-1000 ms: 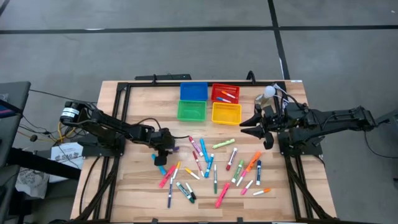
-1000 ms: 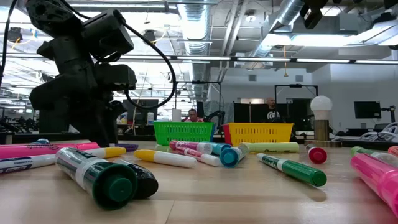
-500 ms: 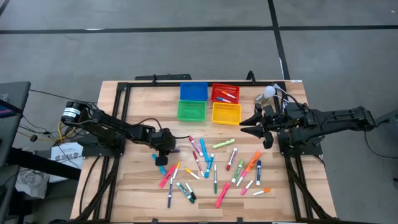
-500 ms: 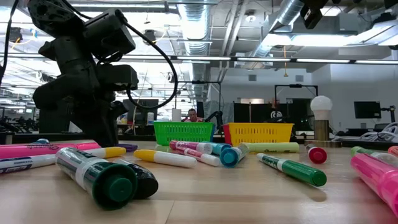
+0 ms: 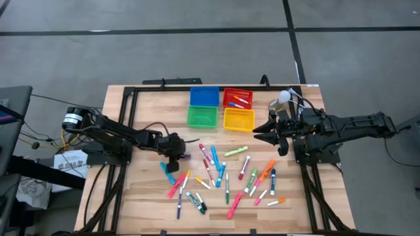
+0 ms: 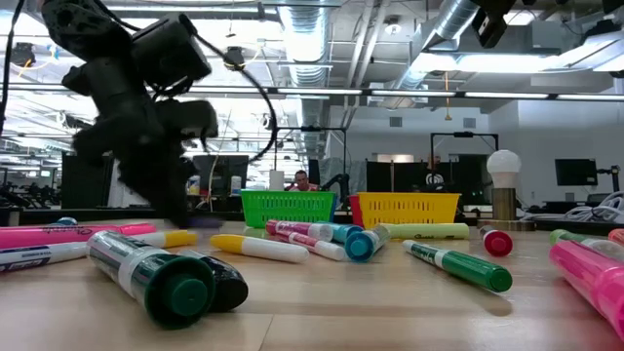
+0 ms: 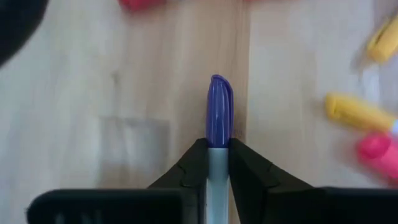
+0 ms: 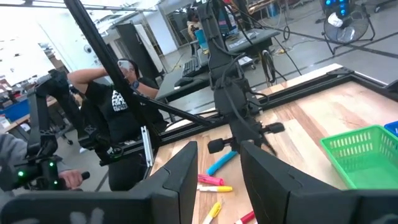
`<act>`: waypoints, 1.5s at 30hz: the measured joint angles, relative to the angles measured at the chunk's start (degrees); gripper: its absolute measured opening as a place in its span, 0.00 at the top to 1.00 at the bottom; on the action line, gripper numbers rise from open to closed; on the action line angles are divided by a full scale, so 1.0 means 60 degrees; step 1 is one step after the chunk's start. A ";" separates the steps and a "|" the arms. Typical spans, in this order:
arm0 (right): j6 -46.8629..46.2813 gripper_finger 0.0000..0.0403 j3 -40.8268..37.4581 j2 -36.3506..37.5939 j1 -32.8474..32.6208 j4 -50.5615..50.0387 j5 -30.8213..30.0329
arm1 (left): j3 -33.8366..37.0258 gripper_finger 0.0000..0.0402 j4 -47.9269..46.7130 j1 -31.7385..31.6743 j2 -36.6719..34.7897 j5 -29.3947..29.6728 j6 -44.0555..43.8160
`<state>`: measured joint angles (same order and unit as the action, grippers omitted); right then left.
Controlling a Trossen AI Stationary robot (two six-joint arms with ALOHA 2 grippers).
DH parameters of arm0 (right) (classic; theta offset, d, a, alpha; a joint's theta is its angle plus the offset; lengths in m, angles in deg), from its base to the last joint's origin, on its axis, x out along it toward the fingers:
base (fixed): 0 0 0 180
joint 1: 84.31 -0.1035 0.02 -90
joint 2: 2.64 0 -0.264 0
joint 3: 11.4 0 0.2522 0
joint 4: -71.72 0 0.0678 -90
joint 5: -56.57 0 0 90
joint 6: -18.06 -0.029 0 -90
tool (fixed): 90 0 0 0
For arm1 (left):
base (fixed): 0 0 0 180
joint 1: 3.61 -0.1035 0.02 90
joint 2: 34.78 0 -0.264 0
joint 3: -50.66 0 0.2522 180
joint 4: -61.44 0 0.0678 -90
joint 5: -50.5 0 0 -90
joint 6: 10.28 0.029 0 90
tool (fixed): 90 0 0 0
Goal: Pick & Place Markers
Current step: Put the purple pen into the red basket
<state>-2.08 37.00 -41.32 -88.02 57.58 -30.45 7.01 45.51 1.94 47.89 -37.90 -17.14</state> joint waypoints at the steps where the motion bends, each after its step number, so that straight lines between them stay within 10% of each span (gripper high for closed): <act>1: -0.0041 0.72 0.0000 0.0000 0.0000 0.0000 0.0000 | -0.0009 0.89 0.0166 -0.0052 -0.0161 -0.0014 -0.0142; 13: -0.0973 0.72 0.0000 -0.1442 0.0018 0.0224 -0.0035 | -0.0041 0.88 0.3537 -0.1196 -0.2168 0.0061 -0.2130; 27: -0.0661 0.56 0.0006 -0.5012 0.0047 0.5496 0.0004 | -0.0048 0.88 0.8076 -0.1354 -0.2290 0.0526 -0.3267; 45: -0.0353 0.44 0.2335 -0.8142 0.1058 0.7212 0.0497 | -0.0408 0.88 0.8695 -0.1346 -0.2294 0.0514 -0.3411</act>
<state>-4.20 51.00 -90.17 -81.67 100.85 -27.46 4.56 97.68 -6.13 34.12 -34.81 -37.61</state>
